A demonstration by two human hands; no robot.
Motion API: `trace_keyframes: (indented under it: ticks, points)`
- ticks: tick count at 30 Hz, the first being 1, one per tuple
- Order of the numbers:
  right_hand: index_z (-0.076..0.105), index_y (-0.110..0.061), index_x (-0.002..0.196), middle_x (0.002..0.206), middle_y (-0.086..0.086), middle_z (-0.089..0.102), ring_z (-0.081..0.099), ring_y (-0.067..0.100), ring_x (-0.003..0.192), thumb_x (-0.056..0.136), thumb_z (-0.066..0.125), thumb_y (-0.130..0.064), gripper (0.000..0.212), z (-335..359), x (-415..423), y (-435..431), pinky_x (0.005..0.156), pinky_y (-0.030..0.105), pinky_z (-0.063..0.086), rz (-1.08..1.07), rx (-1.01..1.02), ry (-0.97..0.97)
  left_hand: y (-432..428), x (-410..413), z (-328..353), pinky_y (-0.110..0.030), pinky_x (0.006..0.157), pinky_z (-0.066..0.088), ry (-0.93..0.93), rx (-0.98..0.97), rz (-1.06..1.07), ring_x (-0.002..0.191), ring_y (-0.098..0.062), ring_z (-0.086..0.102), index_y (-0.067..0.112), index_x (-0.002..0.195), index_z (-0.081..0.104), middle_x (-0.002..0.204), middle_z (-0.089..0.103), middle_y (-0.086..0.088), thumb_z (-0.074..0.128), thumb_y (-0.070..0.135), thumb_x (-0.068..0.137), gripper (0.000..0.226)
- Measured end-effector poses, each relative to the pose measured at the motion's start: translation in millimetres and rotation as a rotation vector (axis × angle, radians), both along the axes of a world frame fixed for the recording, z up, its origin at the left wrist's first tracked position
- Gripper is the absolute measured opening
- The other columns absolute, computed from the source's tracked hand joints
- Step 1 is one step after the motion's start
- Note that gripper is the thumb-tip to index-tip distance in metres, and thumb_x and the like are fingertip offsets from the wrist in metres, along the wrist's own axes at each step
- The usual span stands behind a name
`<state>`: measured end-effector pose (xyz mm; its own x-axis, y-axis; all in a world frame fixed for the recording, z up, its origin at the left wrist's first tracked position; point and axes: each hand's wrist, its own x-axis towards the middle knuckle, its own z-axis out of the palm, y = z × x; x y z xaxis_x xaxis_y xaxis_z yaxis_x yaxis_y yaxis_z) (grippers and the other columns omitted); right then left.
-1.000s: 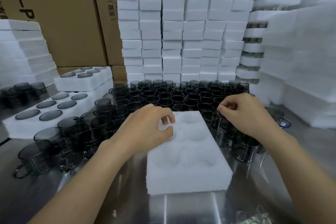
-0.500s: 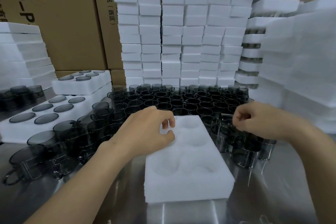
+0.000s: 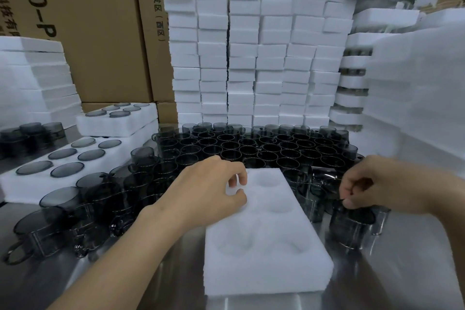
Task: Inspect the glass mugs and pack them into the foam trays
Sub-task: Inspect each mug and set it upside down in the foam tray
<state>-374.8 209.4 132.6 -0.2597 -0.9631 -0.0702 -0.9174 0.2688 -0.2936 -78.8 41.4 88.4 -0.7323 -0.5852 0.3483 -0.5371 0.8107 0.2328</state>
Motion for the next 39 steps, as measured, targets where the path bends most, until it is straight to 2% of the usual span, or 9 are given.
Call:
trace_keyframes:
  ticks: [3,7,12,16,22,27,34,37,39]
  points:
    - [0.079,-0.036,0.084,0.062,-0.007,0.063,0.051,0.001,0.054,0.089,0.084,-0.032,0.008,8.5,-2.0,6.8,0.056,0.014,0.042,0.057,-0.142,-0.164,1.5,0.1,0.8,-0.026,0.076,0.039,0.021,-0.018,-0.005,0.099,0.006,0.050,0.046,0.113,0.062,0.101,0.058,0.025,0.060,0.049,0.094,0.019]
    - [0.080,-0.035,0.088,0.061,-0.008,0.061,0.051,0.005,0.054,0.087,0.082,-0.037,0.003,13.6,17.8,0.0,0.054,0.018,0.041,0.030,-0.598,-0.318,6.4,-2.0,3.9,-0.024,0.086,0.041,0.168,-0.077,-0.063,0.106,0.005,0.049,0.049,0.124,0.059,0.111,0.057,0.026,0.062,0.049,0.097,0.027]
    - [0.074,-0.031,0.080,0.068,-0.009,0.064,0.063,0.010,0.068,0.087,0.083,-0.022,0.014,-6.6,77.8,-30.5,0.062,0.015,0.045,-0.007,-1.061,-0.131,18.8,-6.7,5.8,-0.016,0.094,0.043,0.373,-0.159,-0.146,0.115,0.009,0.048,0.052,0.145,0.047,0.126,0.050,0.031,0.071,0.068,0.087,0.065]
    - [0.075,-0.020,0.089,0.077,-0.008,0.060,0.062,0.015,0.078,0.087,0.082,-0.009,0.014,-30.2,112.6,-42.0,0.066,0.018,0.049,0.113,-1.247,-0.060,23.9,-11.6,2.9,-0.021,0.089,0.050,0.461,-0.271,-0.180,0.111,0.002,0.056,0.039,0.143,0.056,0.127,0.054,0.024,0.083,0.052,0.085,0.065]
    - [0.072,-0.021,0.112,0.092,-0.007,0.064,0.066,0.012,0.089,0.097,0.074,-0.014,0.017,-44.2,131.8,-51.5,0.073,0.013,0.053,0.258,-1.327,-0.209,18.7,-8.4,6.8,-0.037,0.086,0.057,0.670,-0.367,-0.146,0.113,-0.013,0.064,0.026,0.134,0.068,0.121,0.060,0.012,0.089,0.020,0.080,0.058]
    - [0.060,-0.034,0.136,0.094,-0.013,0.063,0.068,0.016,0.089,0.100,0.065,-0.028,0.037,-49.8,132.1,-53.6,0.064,0.016,0.052,0.320,-1.181,-0.260,20.2,-3.5,16.1,-0.024,0.089,0.050,0.972,-0.410,-0.065,0.114,-0.007,0.060,0.014,0.138,0.068,0.123,0.057,0.003,0.092,0.012,0.082,0.061]
    - [0.065,-0.034,0.129,0.091,-0.016,0.064,0.069,0.015,0.088,0.101,0.059,-0.037,0.029,-53.0,131.0,-55.0,0.062,0.022,0.052,0.323,-1.071,-0.189,26.9,-1.9,20.1,-0.036,0.096,0.057,1.092,-0.407,-0.048,0.119,-0.003,0.056,0.005,0.141,0.064,0.127,0.054,-0.005,0.091,0.010,0.085,0.063]
    - [0.069,-0.032,0.124,0.093,-0.017,0.065,0.069,0.014,0.089,0.101,0.058,-0.035,0.026,-52.4,130.5,-55.7,0.065,0.019,0.051,0.313,-1.061,-0.174,26.9,-2.1,20.8,-0.030,0.094,0.055,1.121,-0.212,-0.063,0.118,-0.008,0.063,0.019,0.141,0.065,0.130,0.062,0.002,0.091,0.023,0.086,0.061]
    - [0.069,-0.033,0.123,0.094,-0.017,0.065,0.069,0.014,0.089,0.100,0.058,-0.035,0.025,-52.8,129.9,-55.6,0.065,0.017,0.050,0.308,-1.059,-0.180,24.7,-3.7,24.6,-0.029,0.087,0.058,1.237,0.185,-0.137,0.108,-0.015,0.071,0.025,0.135,0.067,0.125,0.073,0.005,0.091,0.032,0.083,0.058]
